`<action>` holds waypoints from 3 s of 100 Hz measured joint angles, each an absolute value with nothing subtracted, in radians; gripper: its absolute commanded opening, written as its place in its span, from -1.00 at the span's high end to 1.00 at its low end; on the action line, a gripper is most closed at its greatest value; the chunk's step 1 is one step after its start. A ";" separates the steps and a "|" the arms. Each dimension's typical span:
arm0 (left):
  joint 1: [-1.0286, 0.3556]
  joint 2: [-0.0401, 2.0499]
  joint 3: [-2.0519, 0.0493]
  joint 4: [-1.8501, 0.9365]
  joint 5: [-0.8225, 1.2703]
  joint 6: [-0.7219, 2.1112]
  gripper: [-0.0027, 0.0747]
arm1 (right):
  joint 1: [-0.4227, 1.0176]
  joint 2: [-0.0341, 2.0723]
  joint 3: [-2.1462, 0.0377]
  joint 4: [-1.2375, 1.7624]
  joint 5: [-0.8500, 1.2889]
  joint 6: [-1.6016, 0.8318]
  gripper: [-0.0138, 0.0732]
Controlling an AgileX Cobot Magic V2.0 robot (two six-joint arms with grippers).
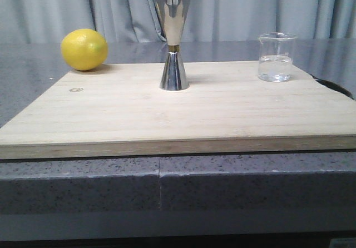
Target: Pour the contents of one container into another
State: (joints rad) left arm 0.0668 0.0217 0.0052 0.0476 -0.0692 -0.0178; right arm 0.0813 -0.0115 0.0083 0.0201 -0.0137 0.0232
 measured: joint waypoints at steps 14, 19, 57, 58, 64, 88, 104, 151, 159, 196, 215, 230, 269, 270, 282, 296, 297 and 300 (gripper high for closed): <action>0.067 0.022 0.005 0.048 -0.069 -0.018 0.99 | 0.081 -0.012 0.008 0.020 -0.014 0.023 0.83; 0.067 0.022 0.005 0.048 -0.069 -0.018 0.99 | 0.081 -0.012 0.008 0.020 -0.014 0.023 0.83; 0.067 0.022 0.005 0.048 -0.069 -0.018 0.99 | 0.081 -0.012 0.008 0.020 -0.014 0.023 0.83; 0.067 0.022 0.005 0.048 -0.069 -0.018 0.99 | 0.081 -0.012 0.008 0.020 -0.014 0.023 0.83; 0.067 0.022 0.005 0.048 -0.069 -0.018 0.99 | 0.081 -0.012 0.008 0.020 -0.014 0.023 0.83; 0.067 0.022 0.005 0.048 -0.069 -0.018 0.99 | 0.081 -0.012 0.008 0.020 -0.014 0.023 0.83; 0.067 0.022 0.005 0.048 -0.069 -0.018 0.99 | 0.081 -0.012 0.008 0.020 -0.014 0.023 0.83; 0.067 0.022 -0.040 0.033 -0.070 -0.020 0.99 | 0.081 -0.012 -0.048 0.024 0.119 0.023 0.83; 0.067 0.024 -0.108 0.033 -0.017 -0.020 0.99 | 0.081 -0.012 -0.119 0.024 0.201 0.023 0.83; 0.067 0.186 -0.449 -0.028 0.279 -0.021 0.99 | 0.081 -0.006 -0.411 0.014 0.420 0.023 0.83; 0.067 0.271 -0.507 -0.034 0.284 -0.021 0.99 | 0.081 0.116 -0.518 0.012 0.438 0.023 0.83; 0.067 0.317 -0.507 -0.034 0.294 -0.021 0.99 | 0.081 0.229 -0.565 0.010 0.439 0.023 0.83; 0.067 0.323 -0.507 -0.039 0.298 -0.021 0.99 | 0.081 0.327 -0.572 0.010 0.448 0.023 0.83; 0.067 0.323 -0.507 -0.039 0.298 -0.021 0.99 | 0.081 0.327 -0.572 0.010 0.448 0.023 0.83; 0.067 0.323 -0.507 -0.044 0.298 -0.021 0.99 | 0.081 0.327 -0.572 0.010 0.448 0.023 0.83; 0.067 0.323 -0.507 -0.046 0.298 -0.021 0.98 | 0.081 0.327 -0.572 0.010 0.448 0.023 0.82; 0.067 0.323 -0.507 -0.046 0.295 -0.021 0.98 | 0.081 0.327 -0.572 0.010 0.448 0.023 0.81; 0.067 0.323 -0.507 -0.046 0.291 -0.021 0.98 | 0.081 0.327 -0.572 0.010 0.448 0.023 0.79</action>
State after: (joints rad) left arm 0.0668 0.3234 -0.5069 -0.0461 0.2908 -0.0210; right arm 0.0813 0.3272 -0.5719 0.0101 0.4485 0.0232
